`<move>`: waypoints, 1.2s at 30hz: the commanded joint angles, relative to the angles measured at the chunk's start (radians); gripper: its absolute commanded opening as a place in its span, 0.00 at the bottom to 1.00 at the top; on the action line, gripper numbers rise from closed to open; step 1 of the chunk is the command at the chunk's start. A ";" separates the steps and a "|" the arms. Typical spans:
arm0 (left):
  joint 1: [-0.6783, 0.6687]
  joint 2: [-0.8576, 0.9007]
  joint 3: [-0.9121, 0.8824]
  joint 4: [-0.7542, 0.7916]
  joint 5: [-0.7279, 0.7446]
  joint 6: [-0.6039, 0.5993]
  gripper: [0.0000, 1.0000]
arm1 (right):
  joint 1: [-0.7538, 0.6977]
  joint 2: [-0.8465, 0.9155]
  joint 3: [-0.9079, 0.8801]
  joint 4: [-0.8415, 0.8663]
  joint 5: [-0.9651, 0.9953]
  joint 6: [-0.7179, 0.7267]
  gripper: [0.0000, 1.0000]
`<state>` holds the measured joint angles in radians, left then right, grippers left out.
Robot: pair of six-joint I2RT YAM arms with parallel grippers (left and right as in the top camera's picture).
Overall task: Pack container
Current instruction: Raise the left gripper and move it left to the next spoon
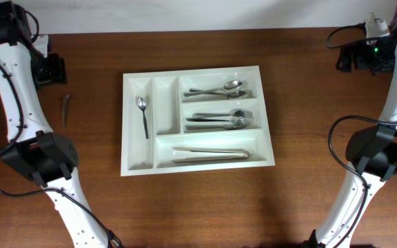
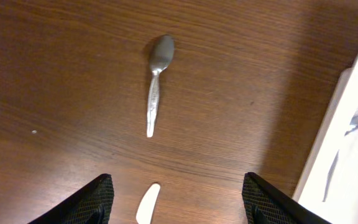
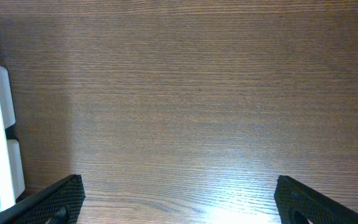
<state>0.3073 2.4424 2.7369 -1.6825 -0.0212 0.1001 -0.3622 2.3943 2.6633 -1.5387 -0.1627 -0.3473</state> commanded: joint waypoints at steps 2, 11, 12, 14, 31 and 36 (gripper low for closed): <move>0.020 -0.013 -0.050 0.023 -0.032 0.029 0.70 | -0.005 -0.014 -0.005 0.003 0.002 0.002 0.99; 0.023 -0.013 -0.268 0.168 -0.076 0.045 0.70 | -0.005 -0.014 -0.005 0.003 0.002 0.002 0.98; 0.023 -0.013 -0.291 0.183 -0.077 0.058 0.70 | -0.005 -0.014 -0.005 0.003 0.002 0.002 0.99; 0.023 -0.013 -0.336 0.207 -0.078 0.089 0.71 | -0.005 -0.014 -0.005 0.003 0.002 0.002 0.99; 0.068 -0.009 -0.516 0.382 -0.072 0.071 0.71 | -0.005 -0.014 -0.005 0.003 0.002 0.002 0.99; 0.082 -0.002 -0.516 0.410 -0.043 0.081 0.71 | -0.005 -0.014 -0.005 0.003 0.002 0.002 0.99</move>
<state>0.3759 2.4424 2.2250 -1.2854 -0.0830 0.1726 -0.3622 2.3943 2.6633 -1.5387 -0.1627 -0.3477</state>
